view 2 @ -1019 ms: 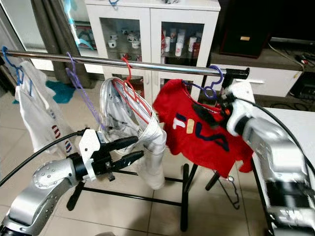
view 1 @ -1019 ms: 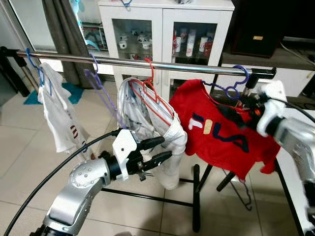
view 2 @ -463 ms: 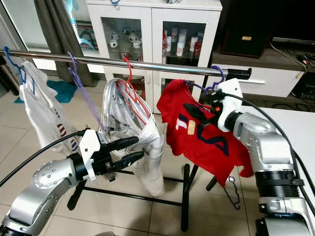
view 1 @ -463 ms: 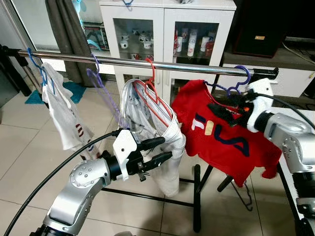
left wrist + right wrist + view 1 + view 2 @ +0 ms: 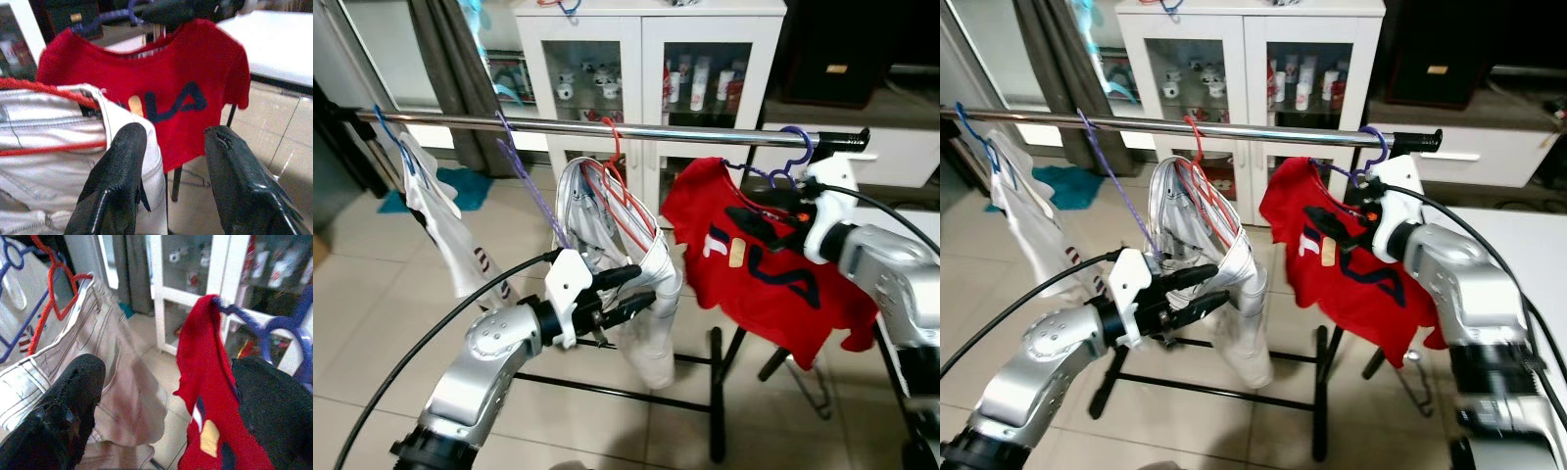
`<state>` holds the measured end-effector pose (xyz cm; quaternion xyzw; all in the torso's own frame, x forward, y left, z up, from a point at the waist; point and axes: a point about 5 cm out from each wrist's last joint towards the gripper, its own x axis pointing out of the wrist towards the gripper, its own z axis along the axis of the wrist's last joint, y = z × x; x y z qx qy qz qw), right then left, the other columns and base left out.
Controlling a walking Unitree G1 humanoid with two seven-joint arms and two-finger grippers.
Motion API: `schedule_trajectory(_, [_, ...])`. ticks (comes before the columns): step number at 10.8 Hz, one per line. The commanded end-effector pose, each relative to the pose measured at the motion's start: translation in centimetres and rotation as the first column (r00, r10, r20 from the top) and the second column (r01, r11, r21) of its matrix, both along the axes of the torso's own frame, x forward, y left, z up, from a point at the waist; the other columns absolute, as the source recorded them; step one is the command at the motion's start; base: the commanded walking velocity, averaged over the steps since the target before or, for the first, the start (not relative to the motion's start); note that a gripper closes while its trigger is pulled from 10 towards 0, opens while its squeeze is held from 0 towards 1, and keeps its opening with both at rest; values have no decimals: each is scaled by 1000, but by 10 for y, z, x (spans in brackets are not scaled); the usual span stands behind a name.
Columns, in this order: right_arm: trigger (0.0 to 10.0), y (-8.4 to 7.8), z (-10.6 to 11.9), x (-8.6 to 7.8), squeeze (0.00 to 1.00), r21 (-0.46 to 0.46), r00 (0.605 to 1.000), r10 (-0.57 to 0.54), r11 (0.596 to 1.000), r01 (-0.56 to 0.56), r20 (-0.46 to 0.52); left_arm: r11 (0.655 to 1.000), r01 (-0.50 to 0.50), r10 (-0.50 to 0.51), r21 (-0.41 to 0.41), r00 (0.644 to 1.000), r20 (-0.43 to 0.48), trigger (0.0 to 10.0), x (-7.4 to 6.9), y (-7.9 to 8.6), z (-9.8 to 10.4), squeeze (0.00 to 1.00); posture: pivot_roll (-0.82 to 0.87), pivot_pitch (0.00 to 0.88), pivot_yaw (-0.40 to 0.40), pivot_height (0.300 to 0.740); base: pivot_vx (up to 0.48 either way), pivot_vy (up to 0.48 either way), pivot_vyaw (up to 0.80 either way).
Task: Hang hanger
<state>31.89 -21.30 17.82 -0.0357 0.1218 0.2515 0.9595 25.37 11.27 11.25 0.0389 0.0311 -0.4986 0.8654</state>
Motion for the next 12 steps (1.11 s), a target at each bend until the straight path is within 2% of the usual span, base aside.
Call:
schedule_trajectory(1, [10000,-2,10,-2,0,0,999,-7,1000,7,35,1000,8,-8,8,1000,13,10000,3,-1,3,0,-42,0,122,740,0,0,0])
schedule_trajectory(2, [10000,-4,24,-3,98,15,996,-18,1000,17,84,999,42,-42,-15,999,28,10000,4,-4,9,0,-37,0,103,740,0,0,0])
schedule_trajectory(3, [10000,-6,29,-4,800,18,994,-17,1000,16,107,998,54,-54,-10,998,44,10000,5,-5,12,0,-33,0,93,740,0,0,0])
schedule_trajectory(4, [10000,-9,39,-6,1000,3,988,-14,1000,14,154,999,34,-33,-19,997,74,10000,10,-3,19,0,-29,0,83,740,0,0,0])
schedule_trajectory(6, [10000,-11,41,-5,1000,-25,989,-21,999,25,149,999,31,-29,-19,997,75,10000,9,-3,18,0,-27,0,62,740,0,0,0])
schedule_trajectory(7, [10000,-7,33,-2,1000,-56,992,-18,998,25,125,999,29,-28,-19,997,73,10000,7,-4,17,0,-32,0,54,740,0,0,0])
schedule_trajectory(10, [10000,-4,25,16,1000,-66,979,-145,986,156,142,999,40,-39,-18,997,71,10000,4,-6,16,0,-34,0,58,740,0,0,0])
schedule_trajectory(11, [10000,-2,23,20,0,-85,972,-187,976,200,146,999,39,-38,-14,997,71,10000,3,-5,16,0,-25,0,60,740,0,0,0])
schedule_trajectory(12, [10000,1,16,22,0,-130,971,-200,968,217,131,999,39,-38,-10,997,70,10000,3,-5,16,0,-23,0,61,740,0,0,0])
